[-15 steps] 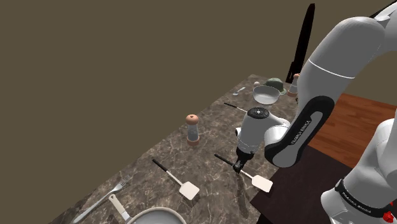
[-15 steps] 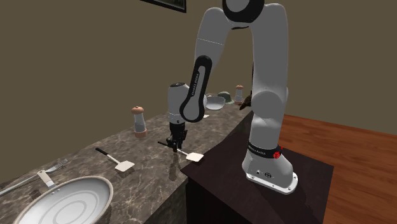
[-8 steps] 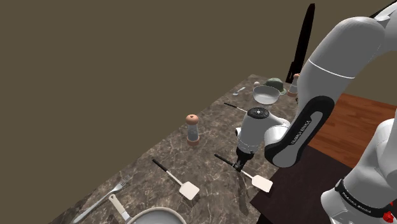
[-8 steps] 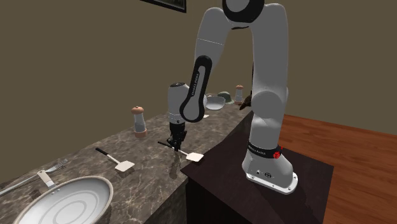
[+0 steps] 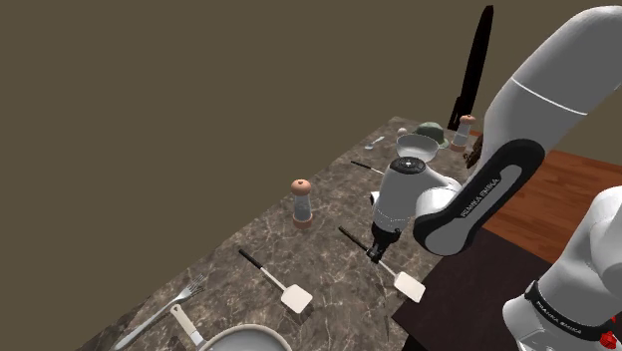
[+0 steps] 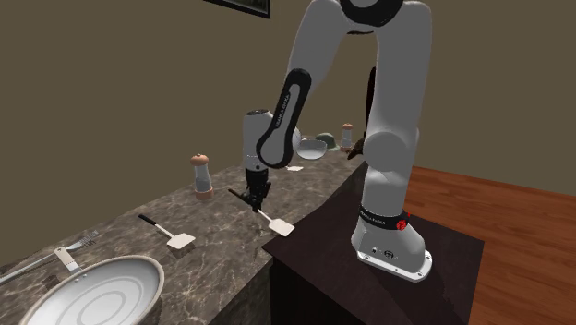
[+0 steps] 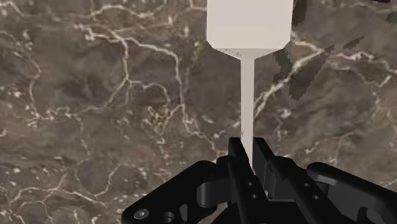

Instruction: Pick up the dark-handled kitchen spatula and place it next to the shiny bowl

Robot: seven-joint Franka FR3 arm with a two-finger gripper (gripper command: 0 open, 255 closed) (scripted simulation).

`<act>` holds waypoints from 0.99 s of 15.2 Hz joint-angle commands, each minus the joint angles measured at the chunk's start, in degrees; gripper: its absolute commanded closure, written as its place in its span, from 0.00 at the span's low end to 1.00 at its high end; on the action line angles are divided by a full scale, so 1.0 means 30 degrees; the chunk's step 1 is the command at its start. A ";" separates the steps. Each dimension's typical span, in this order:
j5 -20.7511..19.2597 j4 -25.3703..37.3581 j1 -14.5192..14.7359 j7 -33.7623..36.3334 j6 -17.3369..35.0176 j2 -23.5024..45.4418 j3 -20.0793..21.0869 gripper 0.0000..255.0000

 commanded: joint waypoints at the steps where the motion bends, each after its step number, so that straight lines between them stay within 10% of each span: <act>1: 0.0772 -0.0031 -0.0058 -0.0595 -0.0662 -0.0711 0.0201 1.00; 15: 0.3267 0.0285 0.0560 -0.2437 -0.5387 -0.5228 0.0041 1.00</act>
